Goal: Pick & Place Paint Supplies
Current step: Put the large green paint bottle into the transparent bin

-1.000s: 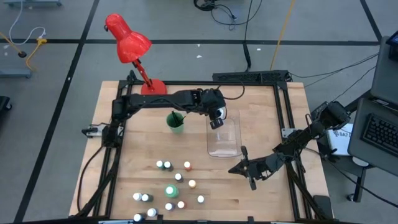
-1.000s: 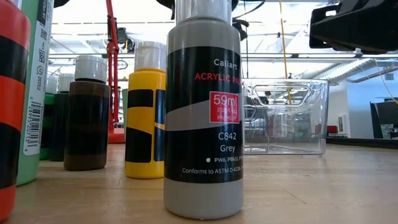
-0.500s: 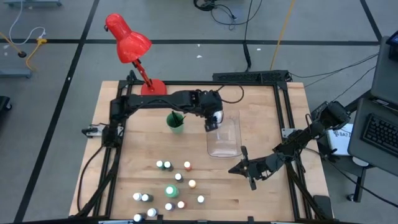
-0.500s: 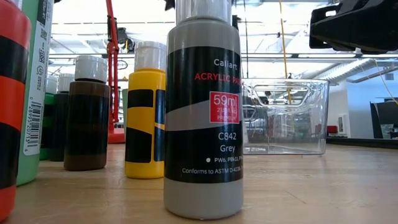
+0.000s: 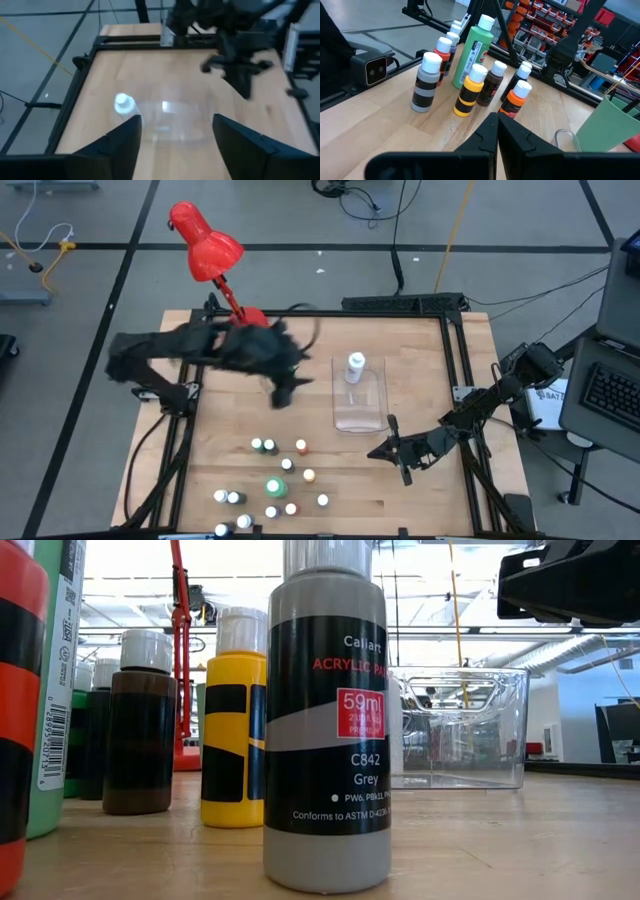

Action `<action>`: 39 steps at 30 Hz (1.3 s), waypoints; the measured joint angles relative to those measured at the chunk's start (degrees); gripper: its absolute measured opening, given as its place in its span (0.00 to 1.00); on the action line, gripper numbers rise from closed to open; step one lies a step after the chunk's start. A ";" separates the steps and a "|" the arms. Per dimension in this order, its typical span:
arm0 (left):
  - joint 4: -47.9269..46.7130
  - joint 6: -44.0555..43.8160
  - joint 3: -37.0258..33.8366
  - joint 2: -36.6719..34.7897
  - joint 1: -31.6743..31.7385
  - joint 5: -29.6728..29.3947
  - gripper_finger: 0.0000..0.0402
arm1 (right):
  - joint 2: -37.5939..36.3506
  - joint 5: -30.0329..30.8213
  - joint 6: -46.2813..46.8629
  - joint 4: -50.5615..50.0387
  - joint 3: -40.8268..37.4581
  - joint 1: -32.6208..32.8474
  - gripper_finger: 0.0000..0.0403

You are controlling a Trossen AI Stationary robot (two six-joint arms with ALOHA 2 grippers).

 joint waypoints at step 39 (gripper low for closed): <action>15.78 -18.70 -31.71 -2.78 -36.15 -4.01 0.30 | 0.00 0.16 0.79 0.02 -0.02 -0.11 0.01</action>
